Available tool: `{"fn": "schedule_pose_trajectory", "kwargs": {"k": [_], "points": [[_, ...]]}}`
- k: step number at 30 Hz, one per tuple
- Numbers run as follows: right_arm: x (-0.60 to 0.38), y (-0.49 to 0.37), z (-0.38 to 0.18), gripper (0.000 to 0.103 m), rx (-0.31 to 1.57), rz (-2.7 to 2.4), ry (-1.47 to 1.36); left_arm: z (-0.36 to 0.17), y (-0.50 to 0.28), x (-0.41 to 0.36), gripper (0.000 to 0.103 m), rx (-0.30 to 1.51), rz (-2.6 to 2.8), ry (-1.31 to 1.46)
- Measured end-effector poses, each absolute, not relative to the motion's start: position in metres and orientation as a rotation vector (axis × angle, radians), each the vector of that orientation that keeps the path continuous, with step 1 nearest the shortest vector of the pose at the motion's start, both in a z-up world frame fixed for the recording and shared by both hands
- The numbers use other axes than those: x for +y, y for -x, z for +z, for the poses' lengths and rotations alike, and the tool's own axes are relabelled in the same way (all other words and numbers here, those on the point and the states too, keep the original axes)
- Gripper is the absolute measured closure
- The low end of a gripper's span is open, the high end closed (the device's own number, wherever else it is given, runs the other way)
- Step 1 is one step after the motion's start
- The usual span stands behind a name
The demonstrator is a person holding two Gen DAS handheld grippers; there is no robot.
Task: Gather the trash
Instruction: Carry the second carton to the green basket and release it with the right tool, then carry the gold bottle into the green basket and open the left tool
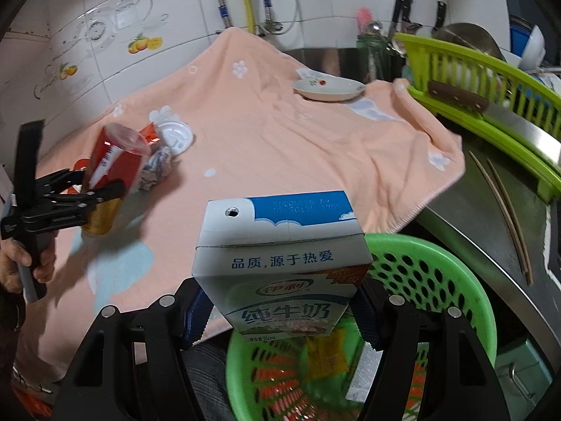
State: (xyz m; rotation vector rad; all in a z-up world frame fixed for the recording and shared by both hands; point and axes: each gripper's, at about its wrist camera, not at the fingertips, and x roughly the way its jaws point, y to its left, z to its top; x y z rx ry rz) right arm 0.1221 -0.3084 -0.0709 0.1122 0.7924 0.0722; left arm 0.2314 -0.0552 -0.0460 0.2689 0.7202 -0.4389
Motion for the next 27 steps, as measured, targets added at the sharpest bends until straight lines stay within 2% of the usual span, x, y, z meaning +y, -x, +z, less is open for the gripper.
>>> {"fn": "schedule_pose_trajectory", "kwargs": {"k": [16, 22, 25, 27], "points": [[-0.363, -0.118, -0.162, 0.037, 1.059, -0.078, -0.169, -0.047, -0.193, -0.116, 0.028, 0.726, -0.615, -0.27], [-0.363, -0.12, -0.17, 0.037, 1.093, -0.066, -0.188, -0.047, -0.179, -0.134, 0.028, 0.724, -0.659, -0.269], [-0.362, -0.12, -0.172, 0.035, 1.1, -0.055, -0.198, -0.046, -0.174, -0.139, 0.028, 0.722, -0.678, -0.267], [-0.362, -0.118, -0.17, 0.027, 1.085, -0.053, -0.213, -0.045, -0.172, -0.143, 0.028, 0.724, -0.694, -0.263]]}}
